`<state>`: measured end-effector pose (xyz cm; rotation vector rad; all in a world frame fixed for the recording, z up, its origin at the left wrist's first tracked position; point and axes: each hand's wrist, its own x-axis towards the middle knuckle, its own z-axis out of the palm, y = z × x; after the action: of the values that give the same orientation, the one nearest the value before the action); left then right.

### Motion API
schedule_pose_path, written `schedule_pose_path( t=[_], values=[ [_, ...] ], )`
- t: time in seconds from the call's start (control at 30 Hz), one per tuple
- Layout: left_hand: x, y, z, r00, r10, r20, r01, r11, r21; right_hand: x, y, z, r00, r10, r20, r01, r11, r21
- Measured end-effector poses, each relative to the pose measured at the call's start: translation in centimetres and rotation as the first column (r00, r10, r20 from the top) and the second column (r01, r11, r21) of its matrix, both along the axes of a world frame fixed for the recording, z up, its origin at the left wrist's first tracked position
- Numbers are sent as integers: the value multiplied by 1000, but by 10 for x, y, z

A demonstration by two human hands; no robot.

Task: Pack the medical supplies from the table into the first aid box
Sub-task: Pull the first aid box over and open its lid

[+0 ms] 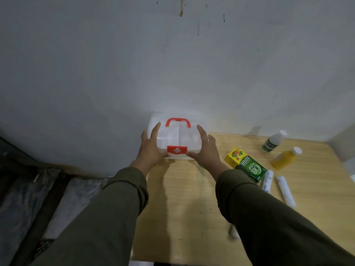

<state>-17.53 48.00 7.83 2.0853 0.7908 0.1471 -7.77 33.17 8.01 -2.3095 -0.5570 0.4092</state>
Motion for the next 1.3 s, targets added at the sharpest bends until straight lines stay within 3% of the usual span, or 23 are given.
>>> schedule_pose_path(
  t=[0.2, 0.3, 0.4, 0.5, 0.63, 0.87, 1.03, 1.3],
  values=[
    [-25, -10, -7, 1000, 22, -4, -22, 999, 23, -23, -19, 0, 998, 51, 21, -50, 998, -49],
    [-34, -13, -8, 1000, 17, -6, -17, 999, 36, -31, -24, -7, 972, 103, 209, -56, 974, -219],
    [-38, -15, -7, 1000, 0, -6, 0, 999, 54, -38, -23, -15, 815, 302, 495, -90, 909, -406],
    [-41, -14, -8, 1000, -8, 1, 8, 996, 88, -44, -15, -23, 677, 420, 604, -110, 870, -481],
    [-45, -10, -10, 999, -36, 14, 34, 994, 108, -44, -9, -34, 608, 470, 639, -93, 842, -531],
    [-51, -10, -10, 993, -26, 119, 24, 1000, 15, -42, -9, -43, 599, 481, 640, -96, 837, -539],
    [-54, -8, -11, 998, -16, 55, 15, 1000, 14, -41, -19, -37, 537, 576, 617, -158, 787, -596],
    [-55, 1, -11, 995, 93, 43, -88, 992, -91, -42, -25, -9, 456, 601, 656, -212, 789, -576]
  ],
)
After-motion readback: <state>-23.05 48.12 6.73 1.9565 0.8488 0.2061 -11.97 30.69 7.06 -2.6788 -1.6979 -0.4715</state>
